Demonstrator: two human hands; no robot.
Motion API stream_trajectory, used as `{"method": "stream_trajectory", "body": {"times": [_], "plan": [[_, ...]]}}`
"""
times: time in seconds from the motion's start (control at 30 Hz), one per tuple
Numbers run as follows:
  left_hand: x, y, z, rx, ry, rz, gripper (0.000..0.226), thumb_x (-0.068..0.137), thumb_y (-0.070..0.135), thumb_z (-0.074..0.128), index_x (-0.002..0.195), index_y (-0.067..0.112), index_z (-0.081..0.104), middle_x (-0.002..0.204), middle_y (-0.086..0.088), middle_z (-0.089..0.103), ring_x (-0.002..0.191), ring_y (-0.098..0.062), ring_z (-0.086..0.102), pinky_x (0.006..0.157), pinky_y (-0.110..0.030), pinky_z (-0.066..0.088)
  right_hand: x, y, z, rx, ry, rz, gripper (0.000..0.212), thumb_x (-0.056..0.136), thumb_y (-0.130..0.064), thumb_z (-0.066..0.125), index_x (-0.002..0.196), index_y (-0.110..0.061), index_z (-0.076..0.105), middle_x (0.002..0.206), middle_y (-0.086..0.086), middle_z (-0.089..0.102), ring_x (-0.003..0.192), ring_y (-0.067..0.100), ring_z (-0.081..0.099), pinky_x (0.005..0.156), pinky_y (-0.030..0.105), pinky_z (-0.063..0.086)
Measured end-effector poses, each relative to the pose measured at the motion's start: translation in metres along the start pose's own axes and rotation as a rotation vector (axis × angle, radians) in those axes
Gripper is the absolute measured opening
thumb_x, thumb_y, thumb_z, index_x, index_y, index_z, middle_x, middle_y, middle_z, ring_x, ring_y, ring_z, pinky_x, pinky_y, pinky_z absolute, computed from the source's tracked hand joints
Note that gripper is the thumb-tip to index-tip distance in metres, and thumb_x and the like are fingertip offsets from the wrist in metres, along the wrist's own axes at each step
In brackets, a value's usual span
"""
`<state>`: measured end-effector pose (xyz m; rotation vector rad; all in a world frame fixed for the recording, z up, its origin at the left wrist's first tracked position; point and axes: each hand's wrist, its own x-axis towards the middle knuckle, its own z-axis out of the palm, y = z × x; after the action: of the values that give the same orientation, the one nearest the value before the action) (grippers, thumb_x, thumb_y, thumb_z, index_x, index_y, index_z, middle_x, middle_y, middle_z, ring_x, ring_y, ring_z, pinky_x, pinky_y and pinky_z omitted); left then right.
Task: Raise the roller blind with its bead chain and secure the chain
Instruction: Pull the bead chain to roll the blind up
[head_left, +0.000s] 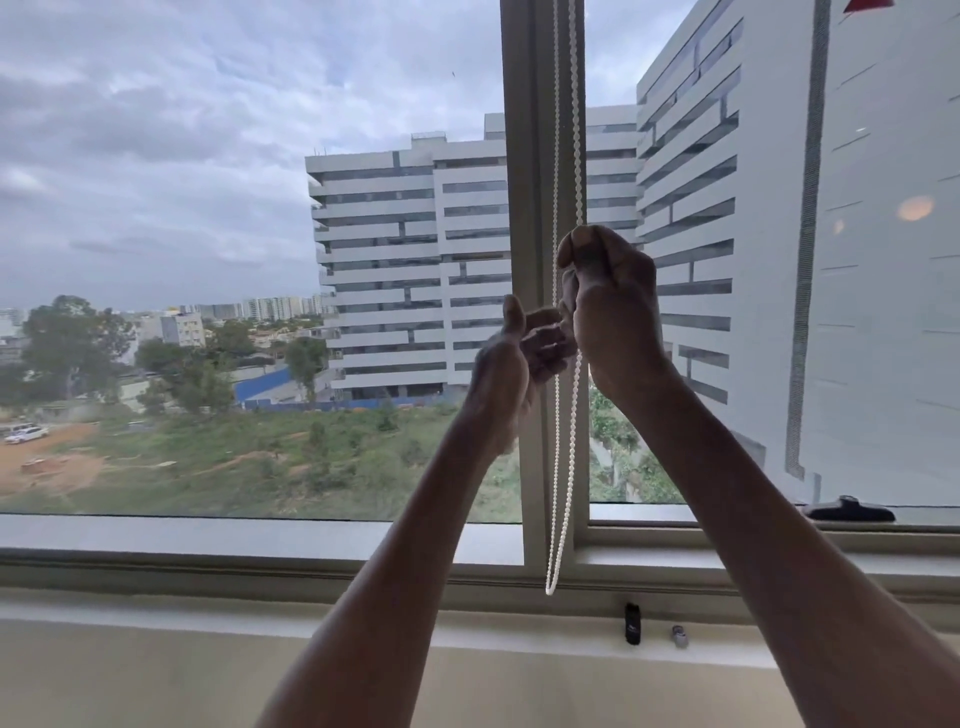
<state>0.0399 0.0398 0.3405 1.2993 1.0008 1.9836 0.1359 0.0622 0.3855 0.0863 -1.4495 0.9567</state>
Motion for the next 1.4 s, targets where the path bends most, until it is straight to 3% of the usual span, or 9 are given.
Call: {"method": "stream_trajectory", "body": {"times": [0.1,0.23,0.37,0.67,1.0,1.1,1.2,1.27,1.4], "plan": [[0.006,0.034,0.01,-0.112,-0.083,0.041,0.06,0.104,0.046,0.022,0.12,0.0,0.058,0.11,-0.019,0.069,0.106,-0.028,0.063,0.097,-0.039,0.05,-0.001,0.003,0.001,-0.042,0.015,-0.022,0.033,0.102,-0.013,0.038,0.071,-0.013,0.052,0.051,-0.005,0.042,0.042,0.007,0.034,0.042,0.021,0.026],[0.008,0.08,0.034,-0.178,-0.201,0.124,0.042,0.106,0.026,0.033,0.112,-0.004,0.061,0.096,-0.012,0.074,0.089,-0.022,0.07,0.082,-0.028,0.057,-0.001,0.007,0.006,-0.114,0.066,-0.083,0.034,0.099,-0.018,0.04,0.066,-0.019,0.05,0.057,-0.005,0.045,0.049,0.008,0.038,0.051,0.026,0.03],[0.007,0.083,0.056,-0.184,-0.03,0.17,0.026,0.102,0.013,0.047,0.112,-0.002,0.065,0.067,0.002,0.067,0.064,-0.011,0.056,0.062,-0.018,0.05,-0.003,0.009,0.008,-0.144,0.076,-0.098,0.034,0.097,-0.021,0.041,0.065,-0.024,0.052,0.055,-0.007,0.046,0.05,0.012,0.041,0.048,0.031,0.032],[0.013,0.063,0.063,-0.217,0.057,0.183,0.024,0.101,0.011,0.048,0.088,0.01,0.068,0.054,0.008,0.057,0.058,-0.008,0.046,0.06,-0.017,0.04,-0.003,0.022,-0.002,-0.264,0.059,-0.149,0.031,0.103,-0.006,0.038,0.082,-0.009,0.061,0.059,-0.008,0.053,0.047,-0.004,0.053,0.047,0.008,0.034],[0.017,0.06,0.059,-0.2,0.047,0.195,0.024,0.101,0.013,0.049,0.088,0.011,0.069,0.058,0.007,0.06,0.054,-0.004,0.051,0.056,-0.014,0.047,-0.001,0.028,-0.002,-0.27,0.076,-0.138,0.034,0.102,-0.008,0.039,0.085,0.005,0.065,0.06,-0.012,0.053,0.046,-0.007,0.052,0.045,0.007,0.033],[0.02,0.061,0.055,-0.187,0.045,0.181,0.024,0.102,0.015,0.048,0.09,0.012,0.069,0.063,0.007,0.067,0.056,-0.006,0.054,0.057,-0.015,0.049,-0.001,0.032,0.0,-0.25,0.054,-0.116,0.036,0.101,-0.008,0.039,0.07,-0.013,0.057,0.056,-0.008,0.051,0.044,-0.002,0.046,0.044,0.012,0.032],[0.025,0.061,0.048,-0.201,0.027,0.163,0.024,0.103,0.017,0.047,0.093,0.012,0.068,0.07,0.006,0.072,0.063,-0.009,0.058,0.063,-0.02,0.051,-0.001,0.037,-0.002,-0.192,-0.02,-0.042,0.035,0.102,-0.011,0.04,0.071,-0.013,0.055,0.052,-0.013,0.05,0.046,0.003,0.043,0.045,0.02,0.033],[0.028,0.06,0.041,-0.212,0.006,0.145,0.024,0.103,0.017,0.047,0.096,0.012,0.069,0.076,0.005,0.075,0.067,-0.009,0.064,0.068,-0.021,0.053,-0.003,0.038,-0.004,-0.178,-0.055,-0.003,0.038,0.103,-0.014,0.04,0.067,-0.019,0.053,0.045,-0.015,0.049,0.041,0.0,0.042,0.043,0.016,0.031],[0.027,0.046,0.03,-0.225,-0.039,0.107,0.023,0.102,0.016,0.047,0.1,0.01,0.069,0.084,0.001,0.077,0.072,-0.007,0.069,0.068,-0.02,0.055,-0.013,0.044,-0.008,-0.15,-0.102,0.073,0.038,0.104,-0.018,0.04,0.067,-0.015,0.049,0.05,-0.007,0.043,0.04,0.004,0.035,0.041,0.021,0.029]]}}
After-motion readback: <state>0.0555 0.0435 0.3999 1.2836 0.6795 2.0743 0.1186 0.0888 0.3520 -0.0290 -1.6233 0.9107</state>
